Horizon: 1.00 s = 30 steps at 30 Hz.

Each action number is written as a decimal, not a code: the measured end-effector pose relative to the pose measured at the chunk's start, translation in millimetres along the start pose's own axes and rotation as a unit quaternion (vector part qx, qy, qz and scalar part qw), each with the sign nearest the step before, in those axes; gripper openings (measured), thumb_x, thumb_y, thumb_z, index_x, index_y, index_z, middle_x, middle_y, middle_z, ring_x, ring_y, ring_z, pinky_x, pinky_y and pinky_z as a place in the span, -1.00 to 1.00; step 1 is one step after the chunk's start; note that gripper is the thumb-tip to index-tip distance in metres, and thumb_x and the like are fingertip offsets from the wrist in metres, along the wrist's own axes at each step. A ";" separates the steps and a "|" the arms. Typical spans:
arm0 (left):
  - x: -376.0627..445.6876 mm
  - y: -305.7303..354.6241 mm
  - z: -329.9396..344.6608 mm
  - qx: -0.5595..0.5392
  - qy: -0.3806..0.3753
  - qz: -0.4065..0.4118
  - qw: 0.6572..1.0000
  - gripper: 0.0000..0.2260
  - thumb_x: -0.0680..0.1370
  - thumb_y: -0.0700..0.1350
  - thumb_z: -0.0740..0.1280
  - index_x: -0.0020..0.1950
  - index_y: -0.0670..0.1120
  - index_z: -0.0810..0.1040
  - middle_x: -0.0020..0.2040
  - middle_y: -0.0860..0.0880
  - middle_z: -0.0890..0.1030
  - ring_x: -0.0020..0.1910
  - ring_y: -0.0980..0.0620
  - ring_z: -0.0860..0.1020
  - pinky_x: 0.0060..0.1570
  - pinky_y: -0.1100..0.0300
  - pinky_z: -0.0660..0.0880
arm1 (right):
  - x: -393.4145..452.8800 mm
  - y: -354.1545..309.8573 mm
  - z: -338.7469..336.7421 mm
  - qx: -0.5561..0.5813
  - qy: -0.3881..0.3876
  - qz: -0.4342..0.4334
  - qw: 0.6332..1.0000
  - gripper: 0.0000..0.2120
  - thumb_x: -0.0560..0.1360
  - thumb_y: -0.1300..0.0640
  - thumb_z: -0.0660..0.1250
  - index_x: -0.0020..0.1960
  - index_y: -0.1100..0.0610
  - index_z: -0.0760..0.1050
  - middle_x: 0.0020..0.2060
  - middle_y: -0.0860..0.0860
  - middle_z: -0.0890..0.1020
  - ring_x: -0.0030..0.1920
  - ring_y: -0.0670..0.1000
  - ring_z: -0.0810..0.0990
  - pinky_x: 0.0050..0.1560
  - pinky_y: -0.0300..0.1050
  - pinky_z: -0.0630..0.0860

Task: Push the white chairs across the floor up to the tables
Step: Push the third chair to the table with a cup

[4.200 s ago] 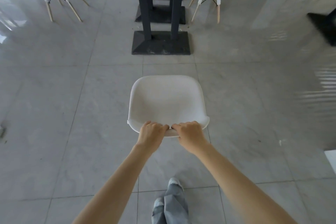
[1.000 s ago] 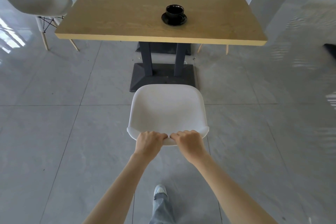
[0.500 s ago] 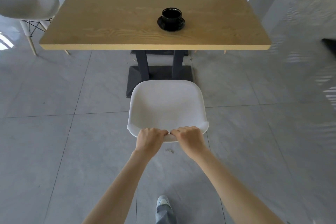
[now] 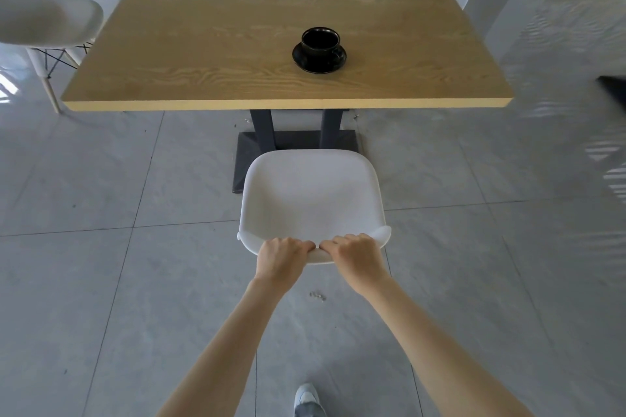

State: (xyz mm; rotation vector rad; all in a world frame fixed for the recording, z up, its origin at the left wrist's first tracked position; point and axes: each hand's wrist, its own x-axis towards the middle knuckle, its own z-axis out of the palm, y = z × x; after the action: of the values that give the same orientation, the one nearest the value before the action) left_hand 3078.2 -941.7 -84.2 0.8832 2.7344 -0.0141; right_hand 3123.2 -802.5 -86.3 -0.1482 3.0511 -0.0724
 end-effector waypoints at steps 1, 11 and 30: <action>2.4 -1.4 -0.6 -0.005 0.002 0.000 1.000 -0.73 0.51 -0.24 0.18 0.09 0.02 0.55 -0.07 -0.06 0.69 -0.09 -0.15 0.63 -0.24 0.15 0.35 | 2.7 0.5 -0.9 -0.001 -0.003 0.002 1.000 -0.66 -0.12 0.24 0.57 -0.45 -0.03 0.53 -0.67 -0.07 0.49 -0.66 -0.04 0.45 -0.60 -0.31 0.29; 25.8 -12.9 -4.3 -0.009 0.021 -0.001 1.000 -0.75 0.52 -0.22 0.18 0.08 0.00 0.57 -0.10 -0.06 0.70 -0.12 -0.13 0.63 -0.26 0.19 0.29 | 25.1 5.5 -7.7 -0.003 -0.015 0.011 1.000 -0.64 -0.14 0.26 0.56 -0.48 -0.02 0.50 -0.69 -0.06 0.45 -0.68 -0.03 0.42 -0.58 -0.30 0.18; 2.5 -7.8 -4.8 -0.102 0.162 -0.020 0.981 -0.61 0.31 -0.19 0.47 0.13 -0.14 0.57 0.00 -0.10 0.68 0.09 -0.14 0.61 0.12 -0.03 0.47 | 12.8 -0.2 -10.2 0.082 0.013 0.086 0.993 -0.74 0.51 0.04 0.27 0.17 0.09 0.50 0.03 0.04 0.67 0.15 0.11 0.51 0.33 0.06 0.16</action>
State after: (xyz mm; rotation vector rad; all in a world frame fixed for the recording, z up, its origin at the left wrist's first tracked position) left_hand 3070.6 -946.1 -80.8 0.8337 2.9791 0.4325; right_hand 3109.6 -803.6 -77.2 0.1283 3.0502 -0.3153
